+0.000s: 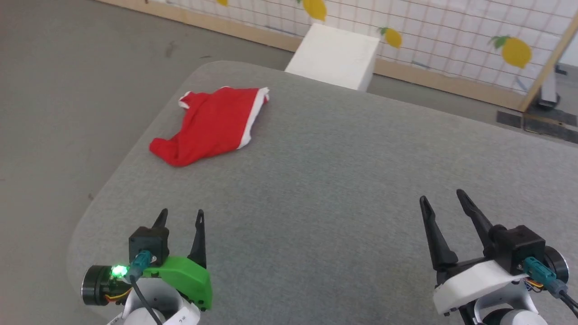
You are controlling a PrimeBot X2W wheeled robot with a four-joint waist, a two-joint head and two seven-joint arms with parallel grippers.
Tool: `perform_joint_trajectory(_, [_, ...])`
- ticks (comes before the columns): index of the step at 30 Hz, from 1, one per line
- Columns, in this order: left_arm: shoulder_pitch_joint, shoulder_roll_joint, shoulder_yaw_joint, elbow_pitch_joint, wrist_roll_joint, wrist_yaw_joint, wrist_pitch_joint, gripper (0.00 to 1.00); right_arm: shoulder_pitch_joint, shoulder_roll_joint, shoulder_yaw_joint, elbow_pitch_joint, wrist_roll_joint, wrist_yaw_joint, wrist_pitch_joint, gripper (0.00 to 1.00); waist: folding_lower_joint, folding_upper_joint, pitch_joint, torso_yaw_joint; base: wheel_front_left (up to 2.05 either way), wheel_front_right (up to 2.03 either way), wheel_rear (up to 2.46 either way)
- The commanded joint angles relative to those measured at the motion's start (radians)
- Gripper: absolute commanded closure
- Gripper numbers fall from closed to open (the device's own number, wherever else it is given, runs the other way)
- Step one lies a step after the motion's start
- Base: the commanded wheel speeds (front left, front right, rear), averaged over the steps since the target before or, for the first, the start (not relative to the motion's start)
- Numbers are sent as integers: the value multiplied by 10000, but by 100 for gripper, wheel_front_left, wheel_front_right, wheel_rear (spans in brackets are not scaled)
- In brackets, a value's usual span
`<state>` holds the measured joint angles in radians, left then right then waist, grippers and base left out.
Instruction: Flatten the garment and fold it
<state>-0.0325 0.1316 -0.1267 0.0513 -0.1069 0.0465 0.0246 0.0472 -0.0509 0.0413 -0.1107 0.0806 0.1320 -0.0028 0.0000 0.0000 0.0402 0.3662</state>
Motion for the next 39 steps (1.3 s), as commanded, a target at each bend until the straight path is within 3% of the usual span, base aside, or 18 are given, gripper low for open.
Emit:
perform_joint_trajectory(1, [-245,49,-36,5,5,72,-59,0,179,7,27,-59,47,-13,36,0,0,0,12,292,0,0,0])
perform_joint_trajectory(16, [-189,118,-156,-1,-76,165,-136,0,256,6,158,-38,-41,-13,83,0,0,0,136,548,0,0,0])
perform_joint_trajectory(25, [-372,173,-70,-120,-466,60,224,0,169,-160,222,-175,-54,-13,184,0,0,0,507,176,0,0,0])
perform_joint_trajectory(32, [-1519,424,-278,328,-742,-493,1272,0,-48,-457,75,-659,-87,-13,417,0,0,0,1483,-357,0,0,0])
perform_joint_trajectory(39, [-3683,1029,-317,2207,-899,-1124,2396,0,-398,-841,94,-1170,-145,-13,586,0,0,0,2761,-1059,0,0,0])
